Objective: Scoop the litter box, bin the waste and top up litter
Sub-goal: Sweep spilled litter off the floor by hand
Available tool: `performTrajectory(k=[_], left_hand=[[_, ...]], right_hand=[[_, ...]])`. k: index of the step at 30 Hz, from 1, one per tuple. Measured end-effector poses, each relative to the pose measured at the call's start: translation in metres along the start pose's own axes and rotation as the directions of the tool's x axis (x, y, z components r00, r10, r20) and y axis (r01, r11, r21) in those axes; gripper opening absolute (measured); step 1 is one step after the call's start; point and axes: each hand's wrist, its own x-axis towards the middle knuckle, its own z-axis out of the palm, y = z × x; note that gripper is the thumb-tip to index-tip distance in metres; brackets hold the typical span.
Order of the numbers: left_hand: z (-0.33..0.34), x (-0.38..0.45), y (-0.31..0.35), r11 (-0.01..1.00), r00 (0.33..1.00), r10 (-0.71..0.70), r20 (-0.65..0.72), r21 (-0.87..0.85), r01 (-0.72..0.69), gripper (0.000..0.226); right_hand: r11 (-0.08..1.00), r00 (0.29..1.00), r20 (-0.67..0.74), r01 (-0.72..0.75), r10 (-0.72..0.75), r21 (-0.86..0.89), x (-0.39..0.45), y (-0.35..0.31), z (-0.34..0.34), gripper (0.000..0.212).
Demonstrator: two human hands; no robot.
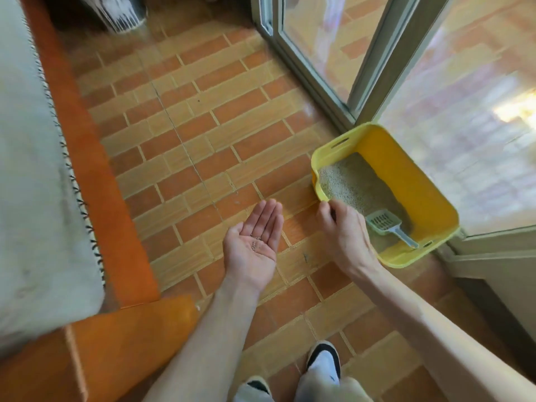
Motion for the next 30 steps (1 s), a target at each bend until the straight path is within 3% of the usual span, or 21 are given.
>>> performTrajectory(k=[8, 17, 24, 30], left_hand=[[0.115, -0.167, 0.073, 0.996, 1.0, 0.019, 0.008, -0.092, -0.018, 0.049], [0.215, -0.319, 0.141, 0.983, 0.996, 0.082, 0.046, -0.167, -0.073, 0.053], [0.249, -0.381, 0.166, 0.964, 0.984, 0.155, 0.083, -0.232, -0.133, 0.052], [0.255, -0.401, 0.166, 0.927, 0.968, 0.25, 0.033, -0.297, -0.23, 0.05]], right_hand=[[0.997, 0.997, -0.004, -0.074, 0.074, 0.018, -0.029, -0.176, -0.118, 0.04], [0.995, 0.998, 0.045, 0.036, -0.04, 0.091, -0.059, -0.354, -0.214, 0.037], [0.982, 0.996, 0.068, 0.038, -0.052, 0.186, -0.069, -0.419, -0.248, 0.038], [0.966, 0.987, 0.133, 0.05, -0.086, 0.254, -0.067, -0.441, -0.252, 0.039]])
